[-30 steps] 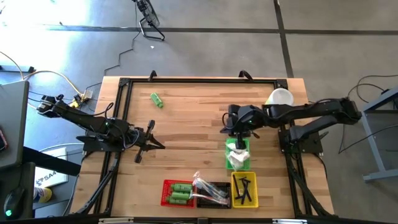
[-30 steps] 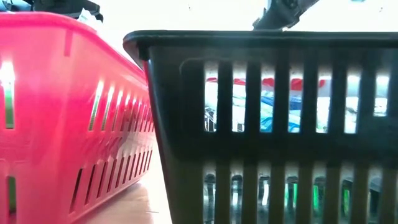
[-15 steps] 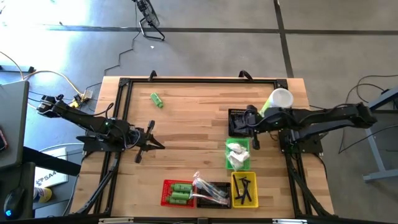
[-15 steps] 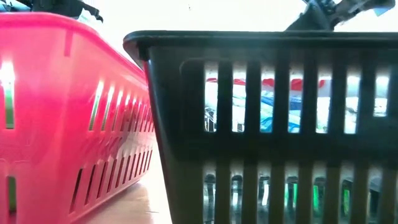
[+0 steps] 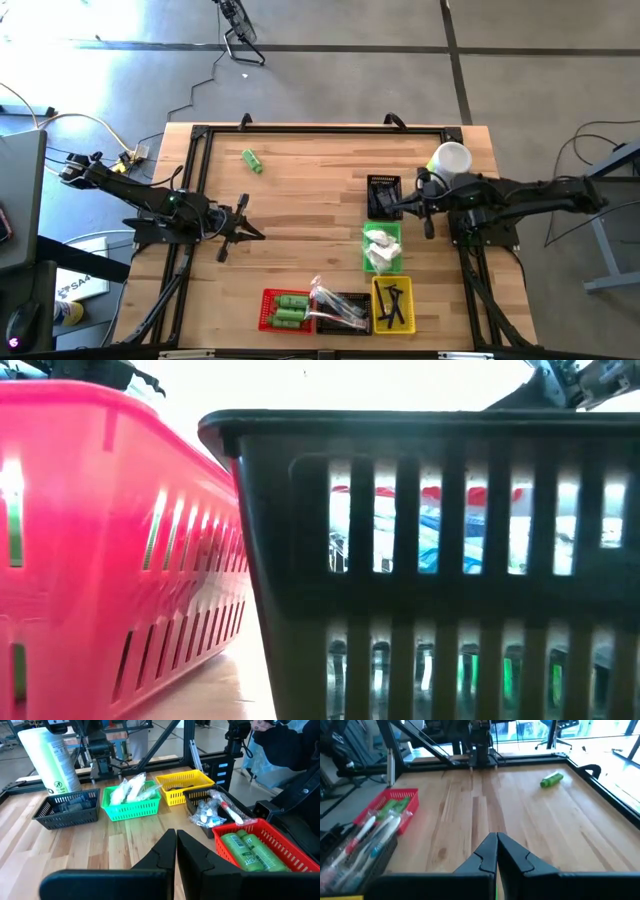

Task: Pick & Place Travel size toiletries
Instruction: Put the green shampoo bottle into the red bin

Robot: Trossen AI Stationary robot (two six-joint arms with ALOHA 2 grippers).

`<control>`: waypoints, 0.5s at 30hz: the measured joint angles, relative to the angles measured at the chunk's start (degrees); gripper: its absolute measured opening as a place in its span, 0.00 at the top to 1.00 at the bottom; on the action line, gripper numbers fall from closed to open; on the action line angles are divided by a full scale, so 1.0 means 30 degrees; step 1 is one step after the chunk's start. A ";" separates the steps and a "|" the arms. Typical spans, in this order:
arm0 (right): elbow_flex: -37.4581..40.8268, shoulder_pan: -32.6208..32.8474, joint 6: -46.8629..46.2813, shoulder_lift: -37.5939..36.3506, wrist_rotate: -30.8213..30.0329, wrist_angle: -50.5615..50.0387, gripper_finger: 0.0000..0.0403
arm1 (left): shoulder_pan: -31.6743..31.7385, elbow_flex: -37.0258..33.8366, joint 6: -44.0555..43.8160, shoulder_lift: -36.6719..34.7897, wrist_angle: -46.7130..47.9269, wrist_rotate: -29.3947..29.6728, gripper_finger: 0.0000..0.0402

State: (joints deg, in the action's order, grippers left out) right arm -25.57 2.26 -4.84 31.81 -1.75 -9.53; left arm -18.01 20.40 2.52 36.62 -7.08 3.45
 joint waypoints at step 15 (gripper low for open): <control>0.2073 -0.0002 -0.0474 -0.1597 -0.0930 0.1918 1.00 | 0.0004 0.0000 -0.0619 0.0000 -0.0894 0.0298 0.97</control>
State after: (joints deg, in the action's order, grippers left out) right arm -19.35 2.25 -6.26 27.02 -4.54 -3.78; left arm -18.00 20.40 0.66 36.62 -9.77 4.34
